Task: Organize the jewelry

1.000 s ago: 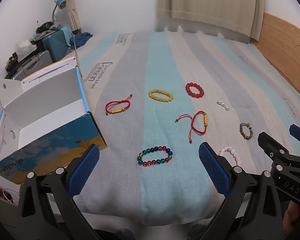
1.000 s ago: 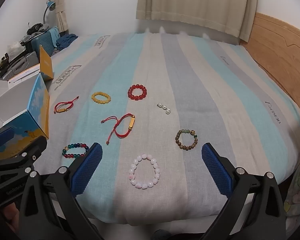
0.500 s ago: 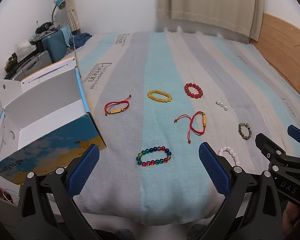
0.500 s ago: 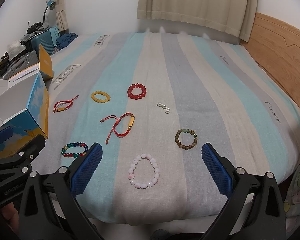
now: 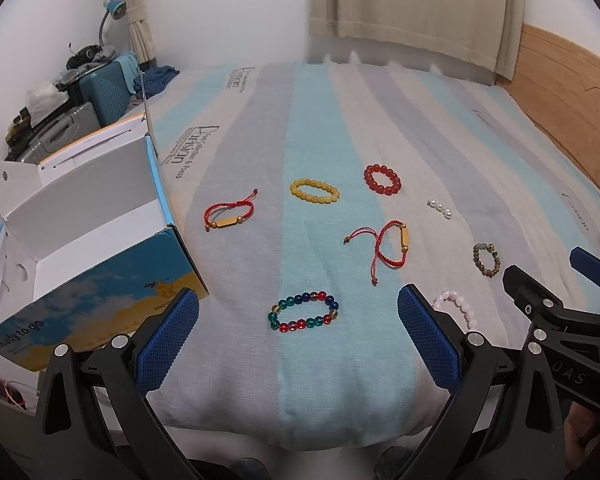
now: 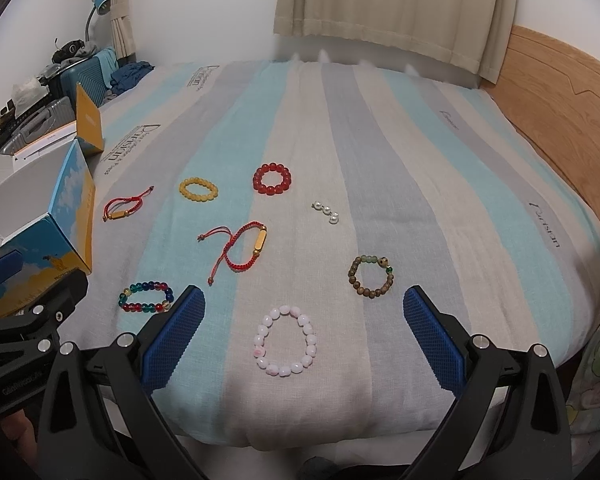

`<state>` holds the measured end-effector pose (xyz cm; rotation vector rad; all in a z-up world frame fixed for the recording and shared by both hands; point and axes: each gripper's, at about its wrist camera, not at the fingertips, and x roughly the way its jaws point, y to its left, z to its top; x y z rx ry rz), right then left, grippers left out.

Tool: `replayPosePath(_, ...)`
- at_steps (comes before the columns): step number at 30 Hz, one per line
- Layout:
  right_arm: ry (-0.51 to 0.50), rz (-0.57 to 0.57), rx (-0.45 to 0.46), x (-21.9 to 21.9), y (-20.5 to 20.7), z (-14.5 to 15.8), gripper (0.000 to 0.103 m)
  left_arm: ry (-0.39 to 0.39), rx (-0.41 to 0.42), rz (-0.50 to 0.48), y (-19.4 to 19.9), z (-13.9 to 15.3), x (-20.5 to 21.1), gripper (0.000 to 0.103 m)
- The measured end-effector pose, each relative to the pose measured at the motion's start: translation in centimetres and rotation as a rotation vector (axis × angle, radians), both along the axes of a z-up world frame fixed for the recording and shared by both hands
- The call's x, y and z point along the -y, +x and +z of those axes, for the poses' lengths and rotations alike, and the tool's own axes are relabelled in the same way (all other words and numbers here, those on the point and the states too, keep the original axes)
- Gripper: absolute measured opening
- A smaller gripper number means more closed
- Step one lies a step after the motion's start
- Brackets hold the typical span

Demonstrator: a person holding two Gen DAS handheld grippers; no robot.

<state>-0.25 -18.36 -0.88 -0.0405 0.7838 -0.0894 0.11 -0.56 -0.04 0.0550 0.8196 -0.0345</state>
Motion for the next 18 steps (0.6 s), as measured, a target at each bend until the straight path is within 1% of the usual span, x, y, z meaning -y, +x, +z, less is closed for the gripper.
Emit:
replayPosePath(2, 0.001, 0.001, -0.001, 0.04, 0.07, -0.03, 0.096, -0.020, 0.014, 0.000, -0.09, 0.07, -0.06, 0.097)
replayPosePath(7, 0.001, 0.002, -0.002, 0.07, 0.04, -0.10, 0.096, -0.038, 0.009, -0.001, -0.15, 0.08, -0.16, 0.097)
replayPosePath(9, 0.001, 0.001, -0.001, 0.04, 0.07, -0.06, 0.096, -0.035, 0.010, -0.003, -0.17, 0.10, -0.17, 0.097)
replayPosePath(12, 0.000, 0.001, -0.001, 0.04, 0.07, -0.06, 0.096, -0.008, 0.000, -0.005, -0.04, -0.02, -0.08, 0.097)
replayPosePath(15, 0.000, 0.001, -0.002, 0.05, 0.07, -0.06, 0.096, -0.020, 0.009, -0.004, -0.10, 0.00, -0.12, 0.097)
replayPosePath(18, 0.000, 0.001, -0.001, 0.05, 0.07, -0.05, 0.096, -0.006, 0.017, -0.004, -0.12, -0.02, -0.04, 0.097)
